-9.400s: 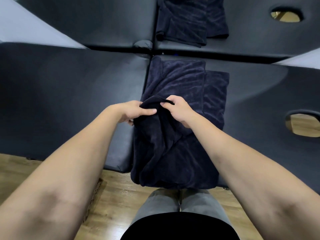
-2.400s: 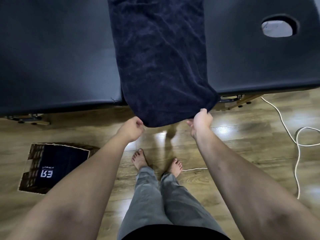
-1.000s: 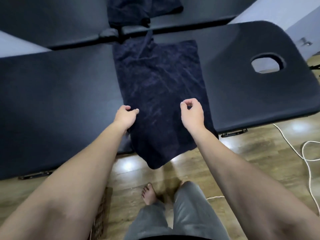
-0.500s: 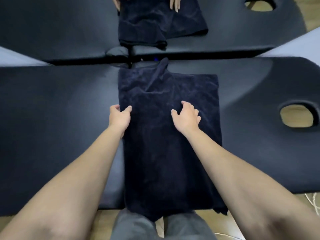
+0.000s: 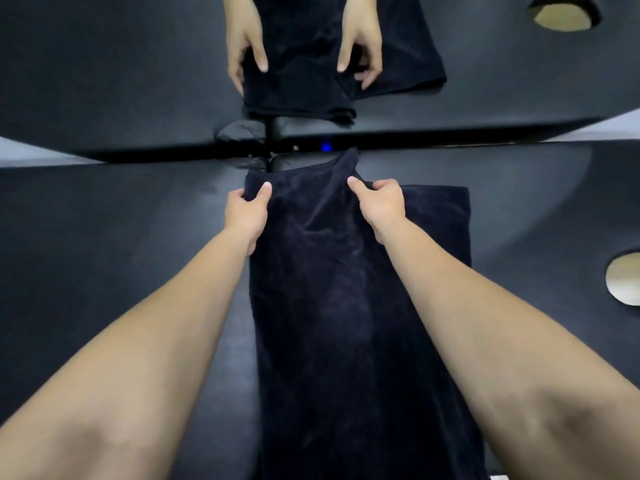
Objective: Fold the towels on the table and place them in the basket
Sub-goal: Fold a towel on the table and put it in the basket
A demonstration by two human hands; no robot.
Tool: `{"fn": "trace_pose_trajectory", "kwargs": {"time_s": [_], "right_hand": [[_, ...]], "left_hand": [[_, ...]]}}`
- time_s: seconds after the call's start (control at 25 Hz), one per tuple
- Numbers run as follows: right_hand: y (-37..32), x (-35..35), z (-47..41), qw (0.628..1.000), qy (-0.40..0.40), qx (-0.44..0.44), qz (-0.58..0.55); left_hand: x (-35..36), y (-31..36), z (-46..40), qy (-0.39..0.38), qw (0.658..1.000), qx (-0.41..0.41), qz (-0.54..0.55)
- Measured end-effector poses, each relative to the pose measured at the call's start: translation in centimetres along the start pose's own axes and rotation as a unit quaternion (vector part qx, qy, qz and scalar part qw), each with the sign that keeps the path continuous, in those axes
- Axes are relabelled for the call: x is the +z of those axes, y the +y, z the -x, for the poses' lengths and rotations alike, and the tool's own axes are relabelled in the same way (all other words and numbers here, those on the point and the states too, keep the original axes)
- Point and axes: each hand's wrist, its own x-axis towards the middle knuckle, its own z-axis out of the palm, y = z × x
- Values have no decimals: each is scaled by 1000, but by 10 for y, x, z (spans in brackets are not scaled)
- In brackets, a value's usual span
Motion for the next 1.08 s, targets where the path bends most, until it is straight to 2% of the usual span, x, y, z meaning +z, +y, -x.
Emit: {"fn": "trace_pose_trajectory", "kwargs": {"time_s": [0.2, 0.28, 0.36, 0.44, 0.52, 0.6, 0.68, 0.76, 0.84, 0.92, 1.0, 1.08], "right_hand": [[-13, -3, -8, 998, -50, 29, -7], [-8, -13, -7, 997, -39, 10, -73], [1, -26, -3, 987, 33, -62, -142], [16, -42, 2, 971, 138, -113, -162], [36, -60, 5, 961, 204, -102, -155], [59, -77, 1, 961, 227, -68, -141], [71, -93, 0, 965, 204, -14, -163], [75, -103, 3, 975, 125, 36, -182], [77, -107, 7, 986, 63, 43, -151], [80, -105, 7, 996, 19, 25, -85], [81, -104, 2, 998, 30, -40, -35], [76, -109, -4, 987, 102, -118, -25]], "left_hand": [[9, -3, -7, 11, 1000, 12, -18], [12, -1, -3, 11, 1000, 18, -21], [16, 3, 0, 22, 999, 31, -33], [21, 5, 1, 35, 996, 53, -62], [29, 3, 3, 40, 990, 79, -111], [37, 0, 5, 47, 976, 109, -183], [42, -3, 8, 58, 966, 115, -223], [46, -5, 12, 56, 974, 83, -205], [47, -8, 13, 51, 979, 51, -191], [48, -11, 16, 39, 976, 52, -210], [47, -11, 16, 30, 974, 72, -214], [47, -13, 15, 47, 971, 109, -208]]}}
